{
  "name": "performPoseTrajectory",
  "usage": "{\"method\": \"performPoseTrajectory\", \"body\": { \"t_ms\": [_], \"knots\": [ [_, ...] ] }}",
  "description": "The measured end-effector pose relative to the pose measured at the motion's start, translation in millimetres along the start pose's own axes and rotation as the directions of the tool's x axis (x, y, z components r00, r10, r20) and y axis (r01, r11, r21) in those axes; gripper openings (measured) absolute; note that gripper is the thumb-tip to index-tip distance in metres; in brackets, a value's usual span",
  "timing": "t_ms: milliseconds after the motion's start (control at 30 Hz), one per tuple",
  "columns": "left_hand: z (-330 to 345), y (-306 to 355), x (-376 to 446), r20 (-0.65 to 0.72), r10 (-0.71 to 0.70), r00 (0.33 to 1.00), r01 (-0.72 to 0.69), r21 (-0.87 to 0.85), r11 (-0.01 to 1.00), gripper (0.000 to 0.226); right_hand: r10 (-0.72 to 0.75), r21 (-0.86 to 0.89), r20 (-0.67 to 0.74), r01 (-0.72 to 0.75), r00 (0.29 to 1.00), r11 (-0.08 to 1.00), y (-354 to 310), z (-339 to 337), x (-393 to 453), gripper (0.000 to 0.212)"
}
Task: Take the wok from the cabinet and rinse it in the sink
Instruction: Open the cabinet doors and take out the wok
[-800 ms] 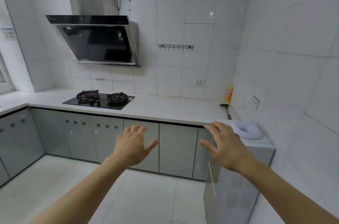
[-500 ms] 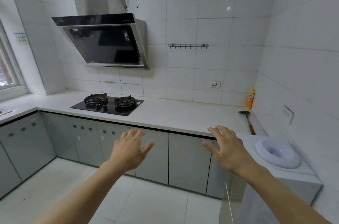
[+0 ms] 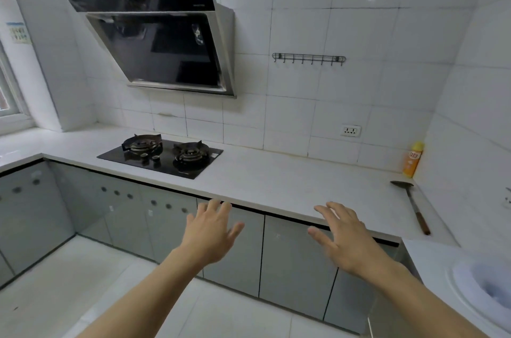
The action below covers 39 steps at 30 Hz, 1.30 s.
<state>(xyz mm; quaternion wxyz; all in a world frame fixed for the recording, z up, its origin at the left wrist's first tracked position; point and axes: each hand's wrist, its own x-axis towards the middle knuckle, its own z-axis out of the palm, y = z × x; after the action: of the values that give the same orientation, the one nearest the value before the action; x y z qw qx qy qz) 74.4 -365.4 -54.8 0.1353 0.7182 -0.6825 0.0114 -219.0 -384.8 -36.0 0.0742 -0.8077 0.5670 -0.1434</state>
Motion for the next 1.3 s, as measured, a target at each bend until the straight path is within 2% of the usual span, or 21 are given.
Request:
{"method": "performPoseTrajectory", "body": {
  "t_ms": [100,300,433,567,767,900,967,1067,1167,1300],
  "knots": [
    [21,-20,41,-0.002,0.067,0.998,-0.067,0.051,0.996,0.055,0.034,-0.017,0.001,-0.034,0.999,0.999,-11,21,47,0.100],
    [51,-66,131,0.063,0.111,0.992,-0.112,0.015,0.994,0.057,0.083,-0.038,0.074,-0.080,0.994,0.996,-29,62,128,0.092],
    [71,-85,168,0.094,0.114,0.989,-0.114,-0.006,0.993,0.057,0.126,-0.023,0.129,-0.124,0.984,0.992,-28,87,167,0.078],
    [95,-91,202,0.110,0.142,0.984,-0.145,0.013,0.989,0.056,0.148,-0.012,0.166,-0.148,0.975,0.989,-17,108,209,0.084],
    [151,-90,263,0.198,0.098,0.975,-0.107,0.037,0.994,0.055,0.130,-0.003,0.220,-0.133,0.967,0.991,25,145,283,0.098],
    [181,-80,313,0.265,0.026,0.964,-0.035,0.030,0.999,0.057,0.097,0.012,0.280,-0.104,0.955,0.994,67,181,343,0.066],
    [191,-73,335,0.291,-0.015,0.957,0.015,0.003,1.000,0.058,0.094,0.026,0.312,-0.108,0.945,0.994,81,193,370,0.065],
    [203,-66,359,0.315,-0.031,0.949,0.030,0.008,1.000,0.058,0.069,0.033,0.353,-0.086,0.933,0.996,90,206,412,0.080],
    [218,-68,377,0.344,-0.076,0.936,0.079,0.006,0.997,0.058,0.035,0.049,0.366,-0.056,0.930,0.997,101,225,444,0.063],
    [234,-75,387,0.383,-0.125,0.915,0.163,-0.071,0.984,0.054,0.055,0.052,0.416,-0.085,0.908,0.995,110,246,459,0.061]
  ]
}}
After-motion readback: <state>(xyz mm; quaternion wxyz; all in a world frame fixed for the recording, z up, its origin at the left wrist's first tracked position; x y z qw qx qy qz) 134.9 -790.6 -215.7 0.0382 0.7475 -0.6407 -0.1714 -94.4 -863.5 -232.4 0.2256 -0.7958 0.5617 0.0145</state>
